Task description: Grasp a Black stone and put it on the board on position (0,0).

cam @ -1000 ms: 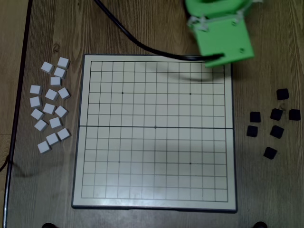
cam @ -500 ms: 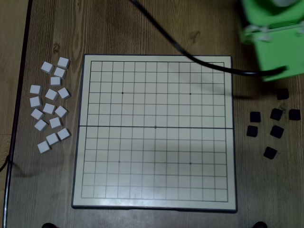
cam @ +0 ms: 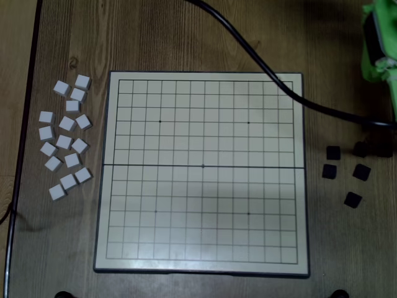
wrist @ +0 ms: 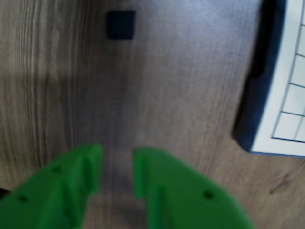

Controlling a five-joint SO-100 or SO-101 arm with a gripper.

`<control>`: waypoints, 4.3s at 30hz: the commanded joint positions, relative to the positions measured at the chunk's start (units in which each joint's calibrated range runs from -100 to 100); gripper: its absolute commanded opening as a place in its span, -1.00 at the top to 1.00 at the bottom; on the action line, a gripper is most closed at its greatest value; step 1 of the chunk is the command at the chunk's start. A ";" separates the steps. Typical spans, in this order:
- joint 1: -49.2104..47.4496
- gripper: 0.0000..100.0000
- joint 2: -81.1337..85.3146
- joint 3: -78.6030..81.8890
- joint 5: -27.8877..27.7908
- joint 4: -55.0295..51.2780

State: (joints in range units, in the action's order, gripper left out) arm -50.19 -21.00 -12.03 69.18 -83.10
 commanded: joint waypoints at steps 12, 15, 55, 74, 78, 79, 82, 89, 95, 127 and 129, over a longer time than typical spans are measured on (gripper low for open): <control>-0.20 0.87 -2.78 -5.75 1.32 2.78; -0.02 0.87 -3.03 -4.98 1.07 3.85; 1.08 0.78 -11.00 -5.75 2.15 8.82; 1.44 0.75 -10.83 -0.83 1.86 13.53; 1.44 0.75 -11.09 -0.44 2.25 13.20; 1.44 0.75 -11.09 -0.44 2.20 13.20; 1.53 0.75 -11.17 -0.34 2.30 13.03; 1.62 0.75 -11.93 -0.15 2.69 12.95; 1.62 0.75 -12.53 -0.05 2.88 12.95; 2.35 0.76 -15.07 -2.76 1.32 13.78; 2.62 0.76 -15.15 -2.85 0.88 14.19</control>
State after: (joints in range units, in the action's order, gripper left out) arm -48.57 -37.81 -10.86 70.65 -69.85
